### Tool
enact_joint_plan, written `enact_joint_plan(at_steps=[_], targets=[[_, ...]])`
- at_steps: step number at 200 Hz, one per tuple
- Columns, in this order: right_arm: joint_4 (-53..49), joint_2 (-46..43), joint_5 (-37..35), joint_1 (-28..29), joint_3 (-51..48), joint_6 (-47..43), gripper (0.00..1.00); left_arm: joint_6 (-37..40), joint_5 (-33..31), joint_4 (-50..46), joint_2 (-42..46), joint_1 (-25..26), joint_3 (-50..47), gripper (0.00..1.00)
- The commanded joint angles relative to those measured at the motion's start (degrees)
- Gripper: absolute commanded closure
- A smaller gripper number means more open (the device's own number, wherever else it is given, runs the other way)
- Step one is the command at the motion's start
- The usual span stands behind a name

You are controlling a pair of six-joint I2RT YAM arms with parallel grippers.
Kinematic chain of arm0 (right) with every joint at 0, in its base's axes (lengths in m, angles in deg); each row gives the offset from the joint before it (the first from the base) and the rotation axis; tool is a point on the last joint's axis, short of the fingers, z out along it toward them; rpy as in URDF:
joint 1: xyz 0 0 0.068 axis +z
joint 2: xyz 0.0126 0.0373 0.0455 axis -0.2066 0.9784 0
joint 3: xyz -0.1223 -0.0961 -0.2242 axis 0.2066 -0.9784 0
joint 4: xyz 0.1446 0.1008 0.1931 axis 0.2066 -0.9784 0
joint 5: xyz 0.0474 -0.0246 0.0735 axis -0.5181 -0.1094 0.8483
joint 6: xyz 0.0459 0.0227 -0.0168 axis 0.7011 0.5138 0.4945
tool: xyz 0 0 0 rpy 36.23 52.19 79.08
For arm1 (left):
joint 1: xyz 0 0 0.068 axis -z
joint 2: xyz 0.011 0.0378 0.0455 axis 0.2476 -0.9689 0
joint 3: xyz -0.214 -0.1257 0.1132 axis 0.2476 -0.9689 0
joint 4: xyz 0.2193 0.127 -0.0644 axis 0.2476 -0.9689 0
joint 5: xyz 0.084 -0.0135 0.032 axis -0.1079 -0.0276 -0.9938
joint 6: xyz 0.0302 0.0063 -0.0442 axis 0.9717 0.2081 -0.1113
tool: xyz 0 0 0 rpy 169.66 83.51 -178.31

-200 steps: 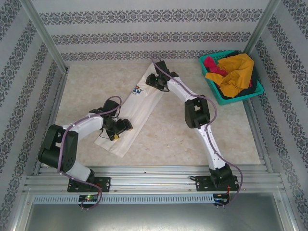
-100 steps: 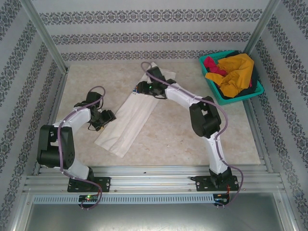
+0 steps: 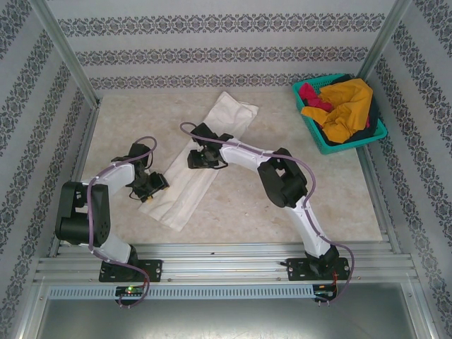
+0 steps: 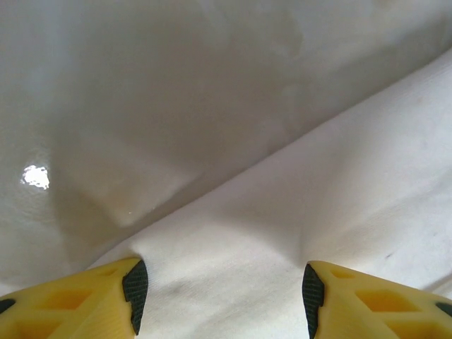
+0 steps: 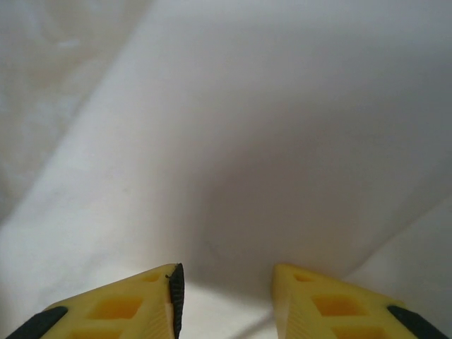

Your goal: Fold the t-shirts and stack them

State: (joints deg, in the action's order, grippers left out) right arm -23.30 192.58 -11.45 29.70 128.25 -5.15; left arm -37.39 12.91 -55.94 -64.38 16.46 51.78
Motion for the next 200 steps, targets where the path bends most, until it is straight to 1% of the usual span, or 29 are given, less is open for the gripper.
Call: enact_joint_plan(at_steps=[1,26,56,89,119,138,151,169,180,185,199,200], targets=[[-6.15,-3.3,-7.49,-1.05,-3.92,-1.75,0.65,0.02,-0.3,-1.25,-0.56,-0.11,-1.81,0.39],[-4.38,-6.39,-8.72,-3.31,-10.52,-0.21,0.69,-1.18,1.98,-0.58,-0.6,0.83,-3.54,0.4],[-4.69,-5.18,-10.19,-6.31,-10.02,-0.62,0.73,-3.34,3.9,0.36,-0.38,7.21,-4.66,0.39],[-5.55,-0.62,-10.72,-10.12,-2.84,-2.63,0.74,-9.17,8.26,4.53,-0.13,12.74,-5.55,0.39],[-6.69,5.48,-9.36,-12.72,8.0,-6.32,0.74,-14.68,13.06,12.14,-2.13,18.56,-4.46,0.39],[-8.02,8.61,-7.74,-13.97,14.66,-7.92,0.73,-16.02,14.07,14.35,-4.65,22.07,-2.35,0.38],[-8.68,8.69,-7.15,-14.44,16.62,-8.47,0.73,-15.89,13.64,14.0,-5.4,22.76,-1.45,0.37],[-7.65,6.15,-7.85,-14.32,13.96,-10.48,0.69,-14.99,9.78,11.55,-3.9,21.9,-1.41,0.37],[-7.21,3.76,-9.36,-13.89,10.98,-11.8,0.66,-14.38,8.68,10.88,-2.42,20.94,-1.7,0.37],[-7.21,2.65,-9.89,-13.66,9.61,-12.17,0.63,-14.13,8.57,10.76,-1.76,20.46,-1.85,0.37],[-5.67,-1.63,-10.95,-12.54,4.09,-12.8,0.5,-12.88,8.36,10.34,-0.14,19.37,-1.82,0.37],[-5.29,-2.32,-11.24,-12.32,3.06,-12.89,0.48,-12.71,8.34,10.24,-0.05,19.34,-1.8,0.37]])
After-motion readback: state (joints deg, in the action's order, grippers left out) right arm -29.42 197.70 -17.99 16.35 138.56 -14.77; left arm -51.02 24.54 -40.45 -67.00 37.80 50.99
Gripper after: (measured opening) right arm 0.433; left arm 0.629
